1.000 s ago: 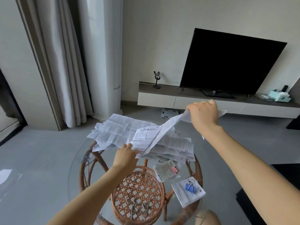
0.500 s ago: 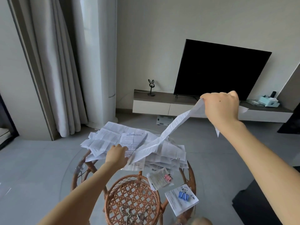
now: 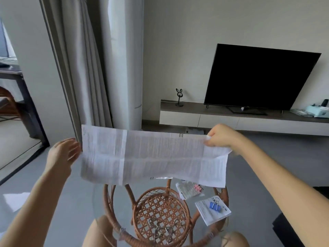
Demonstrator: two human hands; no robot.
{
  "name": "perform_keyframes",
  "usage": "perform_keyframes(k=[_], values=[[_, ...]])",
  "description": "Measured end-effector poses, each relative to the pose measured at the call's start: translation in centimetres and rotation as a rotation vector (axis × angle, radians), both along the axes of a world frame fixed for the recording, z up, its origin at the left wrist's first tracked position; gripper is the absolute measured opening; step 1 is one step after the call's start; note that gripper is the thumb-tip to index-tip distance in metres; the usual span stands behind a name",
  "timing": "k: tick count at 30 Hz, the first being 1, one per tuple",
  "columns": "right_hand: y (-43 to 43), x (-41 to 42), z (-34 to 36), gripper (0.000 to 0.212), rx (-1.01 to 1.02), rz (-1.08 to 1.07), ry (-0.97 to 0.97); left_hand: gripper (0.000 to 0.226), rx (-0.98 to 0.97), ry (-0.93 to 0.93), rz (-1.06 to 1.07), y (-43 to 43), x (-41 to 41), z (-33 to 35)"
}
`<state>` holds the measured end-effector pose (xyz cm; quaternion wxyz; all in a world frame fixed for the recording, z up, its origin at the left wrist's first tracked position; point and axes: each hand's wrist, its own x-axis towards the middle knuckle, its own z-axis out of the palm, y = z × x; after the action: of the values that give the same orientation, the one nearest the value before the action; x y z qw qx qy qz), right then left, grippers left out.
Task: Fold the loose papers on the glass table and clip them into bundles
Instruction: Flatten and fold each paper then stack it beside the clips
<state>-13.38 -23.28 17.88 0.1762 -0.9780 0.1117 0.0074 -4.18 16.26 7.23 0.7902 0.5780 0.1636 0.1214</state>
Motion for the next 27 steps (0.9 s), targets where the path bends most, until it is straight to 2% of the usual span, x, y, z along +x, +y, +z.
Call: perform_keyframes(k=[2, 4, 6, 8, 10, 12, 14, 16, 18, 19, 22, 24, 27], values=[[1.5, -0.1, -2.4, 0.048, 0.079, -0.019, 0.095, 0.017, 0.081, -0.028, 0.279, 3.0, -0.9, 0.1], [2.5, -0.3, -5.2, 0.045, 0.184, -0.05, 0.153, 0.02, 0.33, -0.111, 0.477, 5.3, -3.0, 0.2], [3.3, -0.5, -7.9, 0.035, 0.308, -0.071, 0.204, 0.03, 0.684, -0.285, 0.511, 4.2, -5.0, 0.5], [4.3, -1.2, -10.5, 0.023, 0.381, -0.057, 0.253, 0.044, 1.098, -0.481, 0.368, 2.3, -7.1, 0.1], [5.2, -1.9, -12.6, 0.017, 0.462, -0.058, 0.271, 0.062, 1.458, -0.691, 0.082, 0.0, -8.3, -0.9], [5.9, -2.8, -14.1, 0.02, 0.56, -0.084, 0.302, 0.089, 1.723, -0.708, -0.3, -2.0, -8.5, -2.6], [6.5, -3.6, -15.0, 0.014, 0.654, -0.134, 0.327, 0.102, 1.869, -0.597, -0.661, -3.7, -8.6, -4.9], [6.8, -4.6, -15.9, 0.013, 0.877, -0.246, 0.334, 0.102, 1.952, -0.466, -0.871, -5.4, -9.0, -7.1], [7.0, -6.0, -16.7, 0.022, 1.114, -0.346, 0.352, 0.096, 1.905, -0.421, -0.947, -6.9, -9.5, -8.5], [7.0, -6.8, -17.1, 0.024, 1.165, -0.371, 0.373, 0.089, 1.849, -0.419, -0.943, -7.4, -9.7, -9.2], [7.0, -8.9, -17.8, 0.02, 1.125, -0.363, 0.438, 0.069, 1.769, -0.44, -0.925, -7.9, -10.0, -11.3], [6.7, -9.6, -18.0, 0.015, 1.099, -0.277, 0.47, 0.056, 1.725, -0.469, -0.96, -7.9, -10.3, -12.5], [5.6, -10.8, -19.0, 0.017, 0.997, -0.161, 0.412, 0.046, 1.531, -0.451, -1.025, -7.9, -10.9, -14.0]])
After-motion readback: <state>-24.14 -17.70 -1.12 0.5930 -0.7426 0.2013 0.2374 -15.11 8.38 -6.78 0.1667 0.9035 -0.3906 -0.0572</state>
